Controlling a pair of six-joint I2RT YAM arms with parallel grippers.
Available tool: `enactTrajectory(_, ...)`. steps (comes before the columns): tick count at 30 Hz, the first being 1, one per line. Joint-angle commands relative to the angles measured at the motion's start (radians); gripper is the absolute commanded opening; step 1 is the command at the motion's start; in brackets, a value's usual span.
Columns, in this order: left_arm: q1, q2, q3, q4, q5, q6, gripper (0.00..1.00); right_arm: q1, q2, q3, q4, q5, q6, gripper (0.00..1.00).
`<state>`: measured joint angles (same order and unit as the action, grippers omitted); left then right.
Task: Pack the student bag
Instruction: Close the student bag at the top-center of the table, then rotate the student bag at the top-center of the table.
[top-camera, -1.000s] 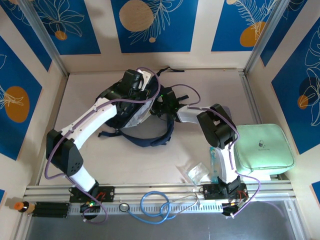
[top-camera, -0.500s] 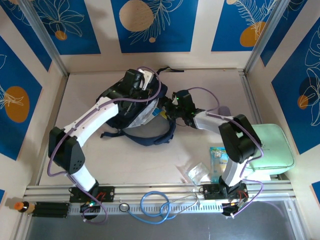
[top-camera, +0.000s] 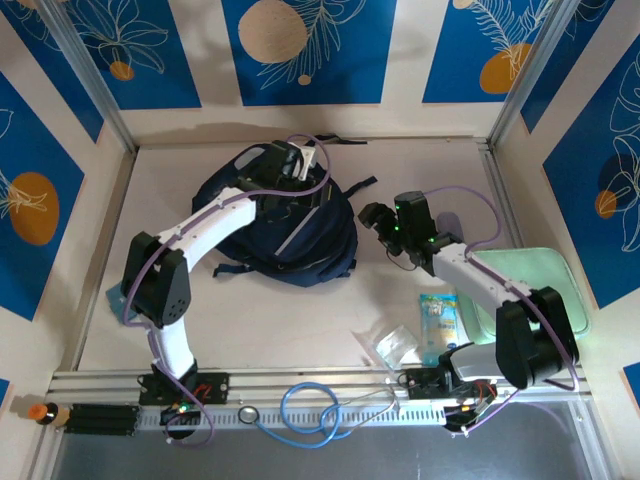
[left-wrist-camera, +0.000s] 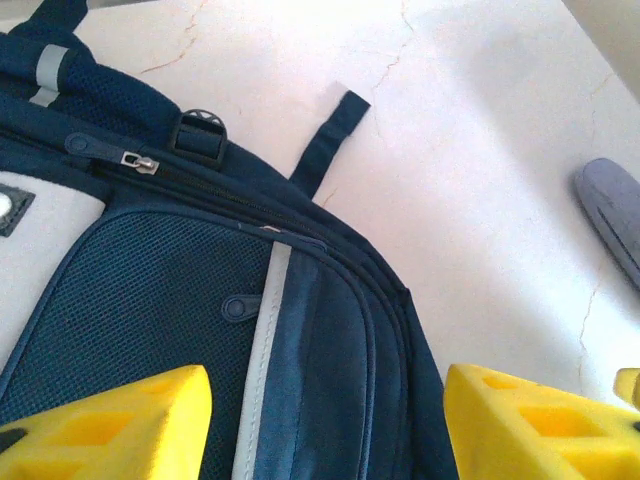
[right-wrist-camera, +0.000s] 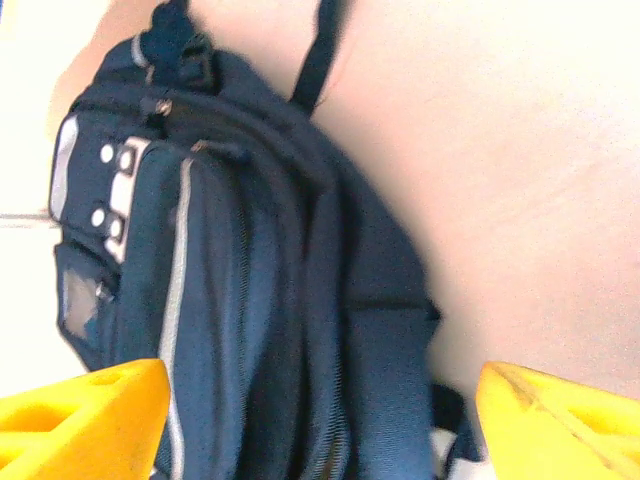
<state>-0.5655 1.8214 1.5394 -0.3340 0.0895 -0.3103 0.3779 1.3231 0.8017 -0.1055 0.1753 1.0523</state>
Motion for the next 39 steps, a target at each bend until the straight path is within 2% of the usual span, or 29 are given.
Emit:
enactTrajectory(1, 0.068, -0.085, -0.112, 0.022, 0.012, -0.129, 0.66, 0.002, -0.051, -0.013, -0.126, 0.107, -0.096, 0.8)
enactTrajectory(6, 0.194, -0.242, -0.395, 0.064, 0.019, -0.33, 0.67, 0.02, -0.061, -0.003, -0.142, 0.101, -0.11, 0.8)
enactTrajectory(11, 0.313, -0.377, -0.599, 0.067, 0.017, -0.397, 0.66, 0.059, -0.022, 0.022, -0.145, 0.077, -0.104, 0.8)
enactTrajectory(18, 0.459, -0.425, -0.795, 0.182, 0.051, -0.576, 0.63, 0.129, 0.033, 0.054, -0.155, 0.059, -0.085, 0.8)
enactTrajectory(24, 0.496, -0.364, -0.846, 0.276, 0.052, -0.671, 0.55, 0.164, 0.053, 0.055, -0.144, 0.034, -0.076, 0.8)
enactTrajectory(28, 0.498, -0.322, -0.839, 0.315, 0.053, -0.685, 0.5, 0.163, 0.11, 0.066, -0.109, -0.064, -0.092, 0.79)
enactTrajectory(34, 0.509, -0.233, -0.831, 0.407, 0.113, -0.748, 0.47, 0.159, 0.224, 0.095, -0.055, -0.175, -0.107, 0.69)
enactTrajectory(36, 0.509, -0.215, -0.835, 0.431, 0.118, -0.767, 0.42, 0.155, 0.256, 0.113, -0.044, -0.198, -0.115, 0.64)
enactTrajectory(39, 0.509, -0.214, -0.841, 0.452, 0.115, -0.777, 0.27, 0.148, 0.301, 0.136, -0.028, -0.203, -0.137, 0.58)
